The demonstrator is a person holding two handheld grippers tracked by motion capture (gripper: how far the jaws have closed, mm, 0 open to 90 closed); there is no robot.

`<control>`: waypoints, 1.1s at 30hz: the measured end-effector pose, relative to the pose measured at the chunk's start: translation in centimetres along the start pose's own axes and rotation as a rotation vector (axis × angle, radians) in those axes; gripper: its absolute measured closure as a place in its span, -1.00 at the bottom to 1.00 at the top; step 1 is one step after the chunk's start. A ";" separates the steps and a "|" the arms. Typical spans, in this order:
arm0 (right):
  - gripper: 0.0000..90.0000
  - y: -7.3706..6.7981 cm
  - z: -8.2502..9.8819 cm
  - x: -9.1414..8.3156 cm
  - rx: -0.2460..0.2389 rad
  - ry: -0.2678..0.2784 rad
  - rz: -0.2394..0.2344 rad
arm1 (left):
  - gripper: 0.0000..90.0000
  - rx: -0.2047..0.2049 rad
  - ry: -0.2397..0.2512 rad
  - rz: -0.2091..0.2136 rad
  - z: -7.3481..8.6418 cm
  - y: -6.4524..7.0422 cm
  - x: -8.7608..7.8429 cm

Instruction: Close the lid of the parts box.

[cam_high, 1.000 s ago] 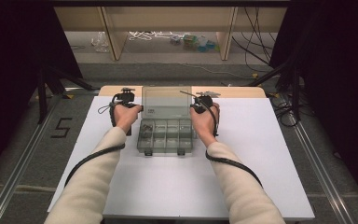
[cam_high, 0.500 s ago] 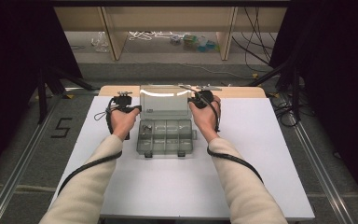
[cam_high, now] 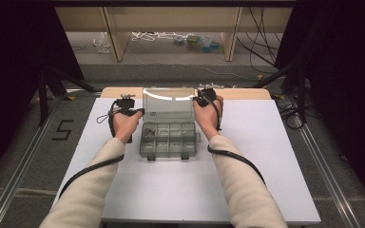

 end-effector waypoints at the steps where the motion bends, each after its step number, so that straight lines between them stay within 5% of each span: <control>1: 0.94 -0.1 0.0 -0.1 0.010 -0.005 0.001 | 0.95 -0.017 0.015 0.001 -0.1 0.1 0.2; 10: 0.96 -0.5 -0.4 -0.7 0.003 0.023 -0.012 | 0.56 0.063 0.062 -0.001 -2.4 0.2 -0.2; 16: 0.96 -0.7 -0.6 -1.2 -0.013 0.044 -0.026 | 0.60 0.044 0.111 -0.011 -4.3 0.8 -0.3; 25: 0.96 -0.5 -0.4 -1.8 -0.008 0.059 -0.042 | 0.86 0.000 0.100 -0.018 -4.1 0.2 0.0; 33: 0.93 -0.5 -0.3 -2.1 -0.004 0.055 -0.048 | 0.96 0.007 0.117 -0.017 -4.0 0.7 -0.7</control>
Point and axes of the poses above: each handheld gripper's, and its own axes: x roughly forward along the jaws, z roughly out of its underside, y roughly to its right, the point moved 5 cm from there along x, roughly forward along the jaws, and after that the axes turned 8 degrees about y, right-handed, at the moved point
